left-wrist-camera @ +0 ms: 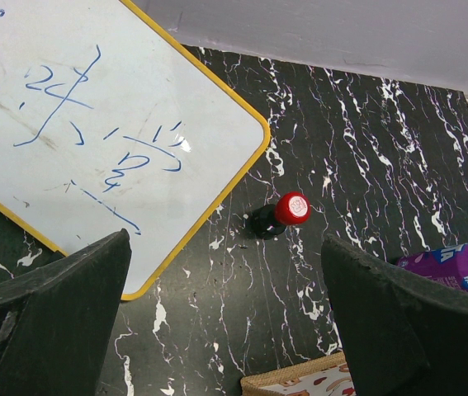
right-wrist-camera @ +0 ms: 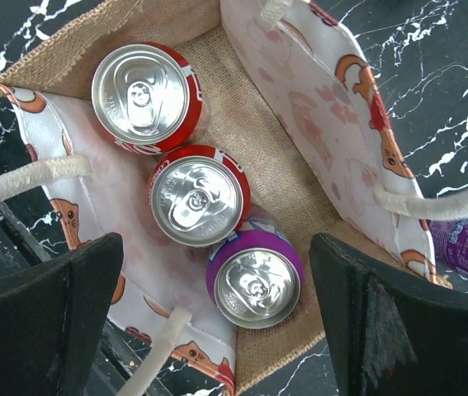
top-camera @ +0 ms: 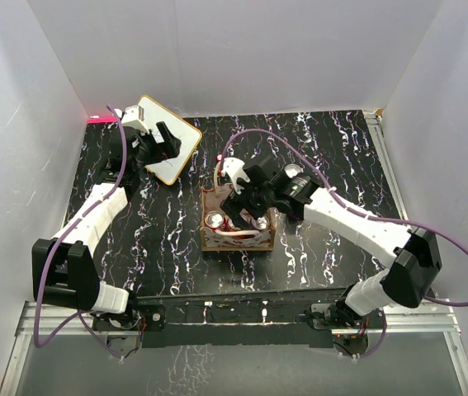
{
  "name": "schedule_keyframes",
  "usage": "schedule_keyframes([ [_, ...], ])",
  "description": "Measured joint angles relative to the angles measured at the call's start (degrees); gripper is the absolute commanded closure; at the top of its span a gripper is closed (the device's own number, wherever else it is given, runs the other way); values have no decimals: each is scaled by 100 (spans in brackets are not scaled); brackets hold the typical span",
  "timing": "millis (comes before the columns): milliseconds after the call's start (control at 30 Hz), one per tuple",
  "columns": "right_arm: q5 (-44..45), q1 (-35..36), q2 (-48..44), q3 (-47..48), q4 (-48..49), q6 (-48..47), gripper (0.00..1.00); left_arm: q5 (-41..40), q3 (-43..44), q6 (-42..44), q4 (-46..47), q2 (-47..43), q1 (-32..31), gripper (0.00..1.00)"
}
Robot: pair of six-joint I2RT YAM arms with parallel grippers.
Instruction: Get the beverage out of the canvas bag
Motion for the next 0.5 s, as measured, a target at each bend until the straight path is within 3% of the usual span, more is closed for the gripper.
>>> schedule_keyframes([
  [500, 328, 387, 824, 267, -264, -188, 0, 0, 0, 0, -2, 0, 0, 3],
])
